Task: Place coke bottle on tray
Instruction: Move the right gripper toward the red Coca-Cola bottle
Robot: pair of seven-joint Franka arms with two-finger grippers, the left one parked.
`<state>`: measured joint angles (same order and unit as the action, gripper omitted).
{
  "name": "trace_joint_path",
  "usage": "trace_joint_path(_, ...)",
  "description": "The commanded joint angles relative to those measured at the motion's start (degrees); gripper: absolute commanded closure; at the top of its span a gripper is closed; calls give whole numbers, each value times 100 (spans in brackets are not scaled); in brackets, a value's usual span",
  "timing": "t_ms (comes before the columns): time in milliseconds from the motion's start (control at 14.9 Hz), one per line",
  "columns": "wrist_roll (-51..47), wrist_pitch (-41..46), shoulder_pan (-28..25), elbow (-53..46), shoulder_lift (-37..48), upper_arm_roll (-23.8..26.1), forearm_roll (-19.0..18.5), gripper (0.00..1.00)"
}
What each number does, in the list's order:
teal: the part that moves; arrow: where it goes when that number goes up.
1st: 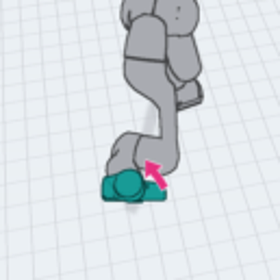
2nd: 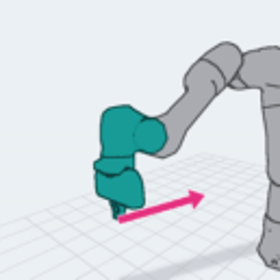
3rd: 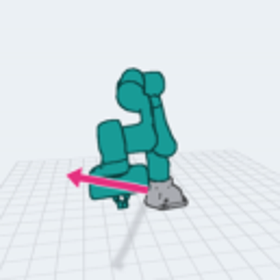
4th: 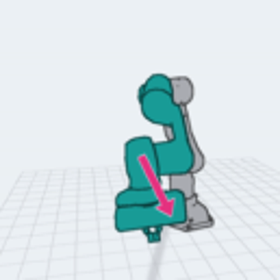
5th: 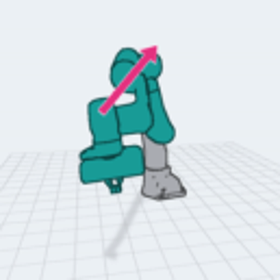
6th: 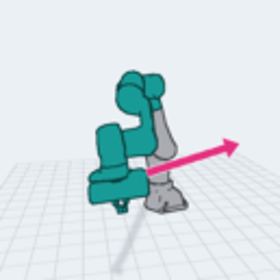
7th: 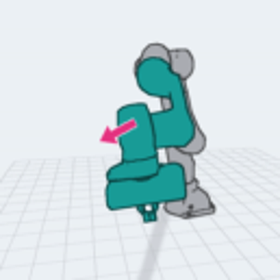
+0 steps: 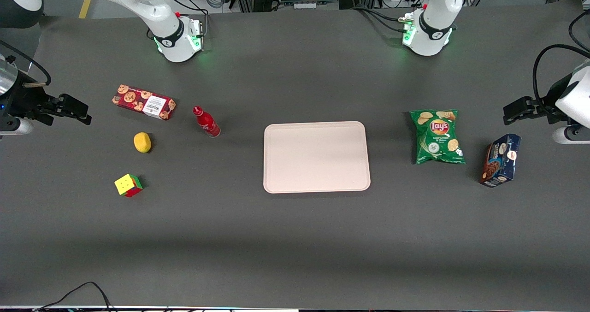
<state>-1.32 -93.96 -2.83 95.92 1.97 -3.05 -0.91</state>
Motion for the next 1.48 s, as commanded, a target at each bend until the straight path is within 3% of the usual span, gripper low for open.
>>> trace_joint_path(0,88,141,-33,-152,-39,-11,-32,0)
trace_joint_path(336,71,334,-77,-152,-39,41,-32,0)
trace_joint_path(671,-421,519,-69,487,146,647,108,0)
trace_joint_path(940,-456,-752,-69,2392,1084,849,486,0)
trace_joint_path(1409,-1054,-2088,-69,3616,1165,1692,495,0)
